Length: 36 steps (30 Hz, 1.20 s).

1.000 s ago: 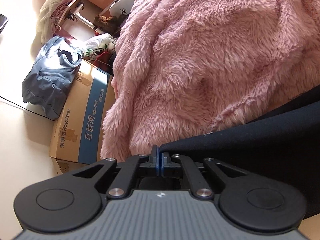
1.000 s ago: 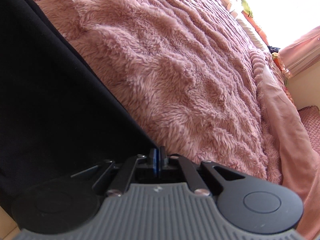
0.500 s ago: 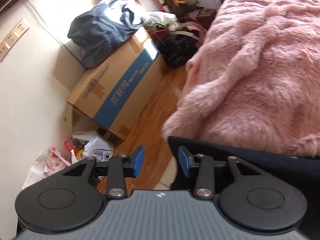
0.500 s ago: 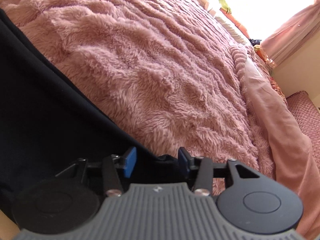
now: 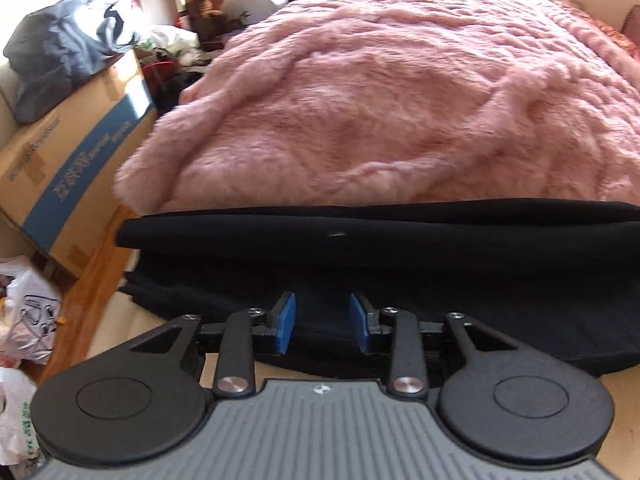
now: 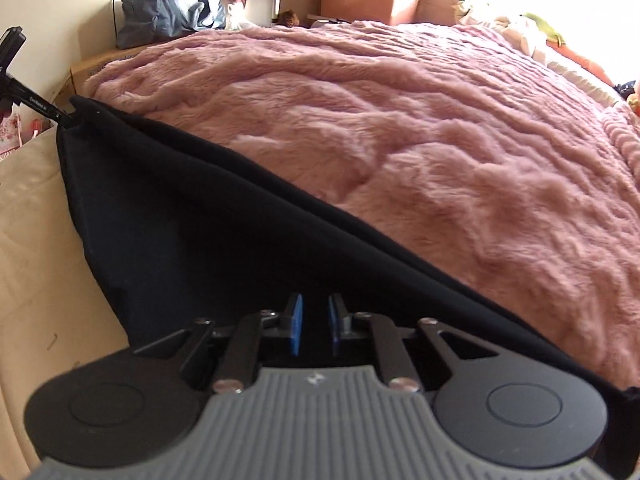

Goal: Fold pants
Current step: 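Lower the hems onto the waistband and open both grippers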

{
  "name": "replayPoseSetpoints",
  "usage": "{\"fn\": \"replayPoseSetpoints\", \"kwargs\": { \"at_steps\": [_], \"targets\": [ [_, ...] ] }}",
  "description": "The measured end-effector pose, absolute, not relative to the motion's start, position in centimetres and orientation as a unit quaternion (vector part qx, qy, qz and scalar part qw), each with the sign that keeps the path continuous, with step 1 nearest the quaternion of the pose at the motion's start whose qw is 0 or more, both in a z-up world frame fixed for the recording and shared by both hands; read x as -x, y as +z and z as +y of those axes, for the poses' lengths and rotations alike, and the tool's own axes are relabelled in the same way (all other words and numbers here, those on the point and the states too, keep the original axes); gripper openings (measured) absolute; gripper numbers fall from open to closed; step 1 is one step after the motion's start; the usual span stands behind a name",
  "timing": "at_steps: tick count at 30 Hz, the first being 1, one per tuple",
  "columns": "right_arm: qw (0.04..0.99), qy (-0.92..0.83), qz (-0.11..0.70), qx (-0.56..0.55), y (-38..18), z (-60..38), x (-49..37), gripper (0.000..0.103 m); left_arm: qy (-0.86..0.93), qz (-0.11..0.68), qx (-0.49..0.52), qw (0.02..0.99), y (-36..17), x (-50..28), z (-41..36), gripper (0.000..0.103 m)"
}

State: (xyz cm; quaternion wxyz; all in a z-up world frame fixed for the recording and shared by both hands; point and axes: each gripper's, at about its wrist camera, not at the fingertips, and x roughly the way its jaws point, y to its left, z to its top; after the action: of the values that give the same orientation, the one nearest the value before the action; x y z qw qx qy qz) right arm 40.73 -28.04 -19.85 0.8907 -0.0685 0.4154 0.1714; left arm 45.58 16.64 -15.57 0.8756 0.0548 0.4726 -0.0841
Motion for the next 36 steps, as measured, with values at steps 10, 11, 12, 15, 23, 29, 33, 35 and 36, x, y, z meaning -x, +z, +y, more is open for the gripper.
{"fn": "replayPoseSetpoints", "kwargs": {
  "at_steps": [10,11,12,15,23,29,33,35,36],
  "targets": [
    [0.918,0.143,0.368,0.041,-18.5,-24.3,-49.7,0.008,-0.184,0.445,-0.017,0.876,-17.4,-47.3,8.0,0.039],
    [0.918,0.142,0.369,0.036,-18.2,-24.5,-50.0,0.008,-0.177,0.44,-0.014,0.88,-17.6,-47.8,7.5,0.039],
    [0.917,0.14,0.371,0.036,-18.1,-24.6,-50.2,0.008,-0.164,0.437,-0.007,0.885,-17.7,-48.6,7.1,0.039],
    [0.921,0.141,0.361,0.034,-17.2,-25.2,-49.4,0.009,-0.124,0.42,0.029,0.898,-17.2,-50.7,7.4,0.039],
    [0.92,0.144,0.359,0.061,-15.0,-27.5,-42.4,0.013,-0.06,0.414,0.0,0.908,-14.1,-51.9,10.8,0.039],
    [0.924,0.118,0.362,0.046,-14.6,-27.8,-34.0,0.027,-0.024,0.429,0.02,0.903,-12.9,-47.0,17.7,0.039],
    [0.924,0.055,0.379,0.026,-15.4,-27.4,-27.9,0.036,-0.005,0.437,0.078,0.896,-13.6,-43.0,21.2,0.039],
    [0.919,0.021,0.394,0.001,-16.3,-27.0,-25.4,0.036,-0.001,0.432,0.104,0.896,-14.2,-41.5,22.0,0.039],
    [0.916,0.005,0.401,-0.007,-16.8,-26.7,-24.6,0.036,-0.001,0.43,0.104,0.897,-14.5,-41.0,21.8,0.039]
  ]
}}
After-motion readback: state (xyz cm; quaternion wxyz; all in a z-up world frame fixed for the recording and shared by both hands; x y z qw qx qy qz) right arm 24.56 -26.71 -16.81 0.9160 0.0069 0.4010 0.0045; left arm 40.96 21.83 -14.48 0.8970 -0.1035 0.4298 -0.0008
